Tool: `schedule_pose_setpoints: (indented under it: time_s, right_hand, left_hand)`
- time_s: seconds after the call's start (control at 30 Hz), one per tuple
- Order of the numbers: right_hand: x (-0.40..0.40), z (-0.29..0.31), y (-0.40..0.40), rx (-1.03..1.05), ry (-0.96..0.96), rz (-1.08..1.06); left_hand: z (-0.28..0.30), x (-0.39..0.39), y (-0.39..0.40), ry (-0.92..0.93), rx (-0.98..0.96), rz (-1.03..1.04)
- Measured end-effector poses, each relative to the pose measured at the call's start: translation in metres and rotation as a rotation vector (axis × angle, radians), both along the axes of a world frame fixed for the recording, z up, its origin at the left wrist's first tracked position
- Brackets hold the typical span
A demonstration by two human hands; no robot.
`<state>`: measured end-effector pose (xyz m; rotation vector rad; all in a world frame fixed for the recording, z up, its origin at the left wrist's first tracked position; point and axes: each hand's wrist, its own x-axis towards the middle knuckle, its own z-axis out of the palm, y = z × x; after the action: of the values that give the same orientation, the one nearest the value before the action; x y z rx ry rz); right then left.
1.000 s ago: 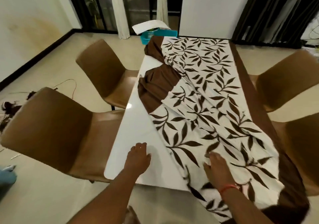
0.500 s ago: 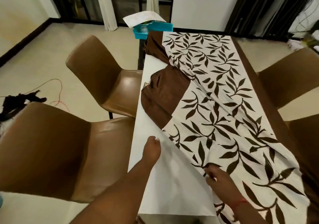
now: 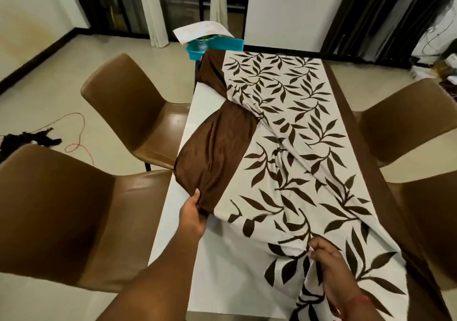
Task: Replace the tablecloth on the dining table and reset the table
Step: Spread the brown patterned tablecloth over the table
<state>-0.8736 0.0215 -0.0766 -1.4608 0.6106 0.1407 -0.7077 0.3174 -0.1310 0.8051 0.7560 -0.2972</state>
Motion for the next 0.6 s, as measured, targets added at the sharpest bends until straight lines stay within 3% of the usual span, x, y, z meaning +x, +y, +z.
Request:
schedule_pose_setpoints:
  time_s: [0.27,0.47,0.6]
  right_hand:
    - [0.039,-0.044,0.012,0.002,0.108,0.172]
    - [0.046,-0.049,0.089,-0.229,0.026,0.446]
    - [0.034,-0.044,0.143,-0.429,-0.041,0.597]
  left_hand:
    - [0.03,-0.1,0.062,0.095,0.148,0.073]
    - [0.025,-0.162,0.128,0.174,0.182,0.176]
    - [0.03,-0.174,0.15,0.111,0.044,0.06]
